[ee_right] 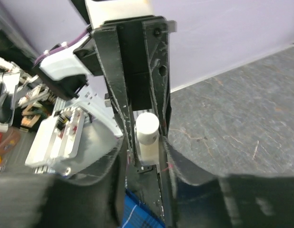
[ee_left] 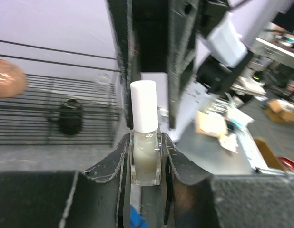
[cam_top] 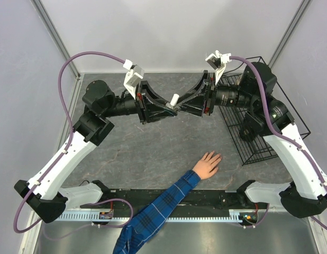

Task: Paint the nails

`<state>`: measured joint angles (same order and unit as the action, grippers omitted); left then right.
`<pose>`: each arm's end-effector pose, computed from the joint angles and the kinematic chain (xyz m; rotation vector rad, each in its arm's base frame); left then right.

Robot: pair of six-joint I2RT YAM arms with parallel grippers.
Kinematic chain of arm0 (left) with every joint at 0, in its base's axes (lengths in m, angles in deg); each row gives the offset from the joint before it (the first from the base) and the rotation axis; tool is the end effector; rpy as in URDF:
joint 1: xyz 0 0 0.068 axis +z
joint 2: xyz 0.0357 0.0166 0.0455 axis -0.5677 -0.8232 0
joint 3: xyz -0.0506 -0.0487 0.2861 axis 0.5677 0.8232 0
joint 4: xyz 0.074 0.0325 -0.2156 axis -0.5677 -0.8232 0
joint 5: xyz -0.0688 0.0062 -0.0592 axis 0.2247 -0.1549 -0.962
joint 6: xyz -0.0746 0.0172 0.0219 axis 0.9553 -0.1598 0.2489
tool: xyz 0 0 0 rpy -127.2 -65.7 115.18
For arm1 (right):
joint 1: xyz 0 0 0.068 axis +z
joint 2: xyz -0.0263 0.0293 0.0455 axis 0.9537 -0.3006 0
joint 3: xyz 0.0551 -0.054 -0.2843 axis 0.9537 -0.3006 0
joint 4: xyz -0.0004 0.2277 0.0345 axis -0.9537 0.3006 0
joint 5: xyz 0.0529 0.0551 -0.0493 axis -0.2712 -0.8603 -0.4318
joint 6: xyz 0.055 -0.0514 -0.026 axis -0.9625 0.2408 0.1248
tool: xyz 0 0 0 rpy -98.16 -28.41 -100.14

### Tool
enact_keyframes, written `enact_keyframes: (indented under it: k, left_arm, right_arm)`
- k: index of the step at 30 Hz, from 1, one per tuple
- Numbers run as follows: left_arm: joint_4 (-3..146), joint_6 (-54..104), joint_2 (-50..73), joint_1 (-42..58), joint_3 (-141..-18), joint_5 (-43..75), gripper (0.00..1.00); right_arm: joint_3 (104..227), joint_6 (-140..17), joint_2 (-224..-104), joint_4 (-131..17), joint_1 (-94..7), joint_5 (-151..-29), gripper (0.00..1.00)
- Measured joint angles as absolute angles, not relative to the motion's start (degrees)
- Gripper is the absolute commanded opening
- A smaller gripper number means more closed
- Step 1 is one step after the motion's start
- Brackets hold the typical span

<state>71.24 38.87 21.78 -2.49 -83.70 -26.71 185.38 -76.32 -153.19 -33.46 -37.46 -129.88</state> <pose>0.1367 -0.1702 0.4980 0.9593 1.3009 -1.4683 0.1414 0.1613 0.5303 -0.8973 1.4956 1.3929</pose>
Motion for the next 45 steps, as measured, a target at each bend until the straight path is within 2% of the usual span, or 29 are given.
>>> enact_keyframes:
  k: [1, 5, 8, 13, 18, 21, 28, 32, 35, 36, 45]
  left_arm:
    - [71.17, 38.15, 21.80, -2.43, -83.83, -25.42, 0.02]
    - [71.24, 36.08, 21.78, -2.38, -83.90, -21.77, 0.02]
    - [71.11, 34.48, 21.78, -2.38, -84.03, -20.26, 0.02]
    - [67.32, 29.63, 21.93, -2.34, -84.90, -18.60, 0.02]
    - [62.91, 23.11, 22.04, -2.34, -85.62, -17.61, 0.02]
    - [60.83, 18.77, 22.06, -2.34, -85.60, -16.72, 0.02]
    - [58.76, 12.80, 21.98, -2.34, -85.62, -15.84, 0.02]
    - [58.56, 12.10, 21.65, -2.34, -85.62, -15.87, 0.02]
    - [58.45, 11.90, 21.43, -2.34, -85.62, -15.87, 0.02]
    - [58.43, 11.81, 21.36, -2.34, -85.62, -15.87, 0.02]
    - [57.49, 11.55, 21.17, -2.34, -85.67, -15.87, 0.02]
  right_arm:
    - [185.82, -75.88, -153.25, -32.39, -37.41, -128.85, 0.55]
    - [190.41, -74.66, -154.59, -26.86, -37.20, -124.85, 0.71]
    - [195.04, -73.87, -156.16, -22.07, -36.98, -120.72, 0.76]
    - [205.71, -73.82, -160.49, -11.89, -36.95, -114.56, 0.71]
    - [218.47, -75.07, -168.14, -3.41, -36.93, -113.53, 0.69]
    - [219.11, -75.86, -169.56, -0.26, -36.95, -113.27, 0.64]
    - [218.06, -76.03, -169.97, 3.61, -36.93, -113.23, 0.60]
    - [217.78, -75.64, -169.93, 4.00, -36.69, -113.14, 0.54]
    - [217.78, -75.35, -169.93, 3.98, -36.28, -112.72, 0.42]
    - [217.78, -75.16, -169.95, 3.98, -35.99, -112.55, 0.40]
    - [217.78, -74.15, -170.24, 3.78, -32.54, -109.75, 0.43]
